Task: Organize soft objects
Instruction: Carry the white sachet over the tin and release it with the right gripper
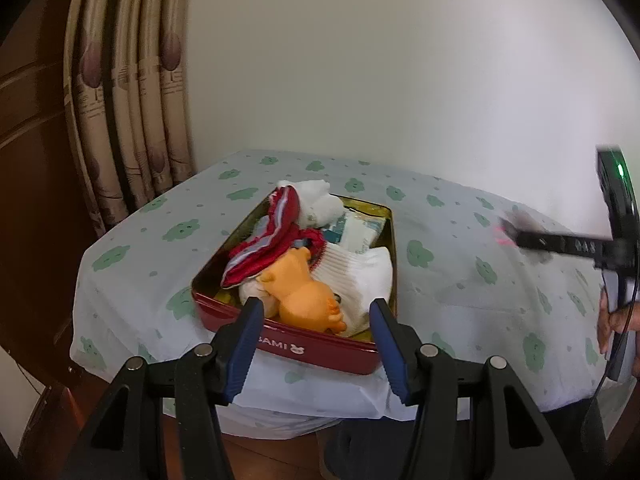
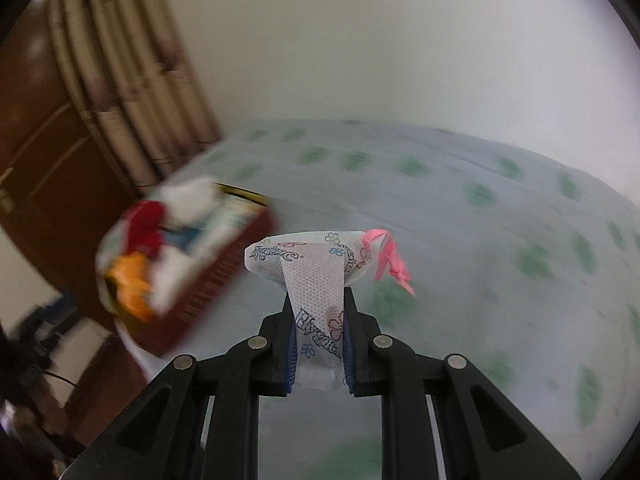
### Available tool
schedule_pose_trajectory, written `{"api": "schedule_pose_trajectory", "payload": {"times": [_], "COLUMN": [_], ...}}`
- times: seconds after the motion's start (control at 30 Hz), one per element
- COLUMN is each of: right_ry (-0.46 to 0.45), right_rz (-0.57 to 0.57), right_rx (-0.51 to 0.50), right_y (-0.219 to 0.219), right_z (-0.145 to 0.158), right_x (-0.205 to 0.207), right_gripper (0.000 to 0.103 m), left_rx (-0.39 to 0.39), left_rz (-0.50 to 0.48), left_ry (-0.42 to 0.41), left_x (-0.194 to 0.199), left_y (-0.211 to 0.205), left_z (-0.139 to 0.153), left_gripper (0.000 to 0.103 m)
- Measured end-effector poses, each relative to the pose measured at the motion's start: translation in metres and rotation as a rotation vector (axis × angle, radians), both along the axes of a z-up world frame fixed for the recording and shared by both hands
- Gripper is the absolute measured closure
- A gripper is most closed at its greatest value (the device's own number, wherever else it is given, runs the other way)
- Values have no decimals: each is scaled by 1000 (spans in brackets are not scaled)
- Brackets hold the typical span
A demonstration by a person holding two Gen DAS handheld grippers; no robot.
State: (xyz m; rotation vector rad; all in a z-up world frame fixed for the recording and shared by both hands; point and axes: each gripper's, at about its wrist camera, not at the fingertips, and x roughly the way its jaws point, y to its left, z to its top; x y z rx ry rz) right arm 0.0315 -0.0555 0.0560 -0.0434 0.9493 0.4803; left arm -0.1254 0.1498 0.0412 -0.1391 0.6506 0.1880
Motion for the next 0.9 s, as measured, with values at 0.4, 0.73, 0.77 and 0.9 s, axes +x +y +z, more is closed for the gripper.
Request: {"api": "schedule_pose_trajectory", "payload": {"times": [0.4,0.73,0.77,0.9], "right_ry": [71,130,134,131], "right_rz": [181,147,146,156], "right_rx": [0,-6,-8,-28], "right_y": [150,163,165,169], "right_z": [-37,-70,-74,-81], "right_x": [39,61,63,61], "right_gripper": [86,85,85,85], "left_rx": [14,4,-1,-10], "left_rz": [39,53,54,66], "left_ry": [39,85,87,111], "left_x": [3,10,11,13], "left_y": [9,15,16,19], "left_z": [-5,-14,-15,-19], "left_gripper": [47,47,47,47]}}
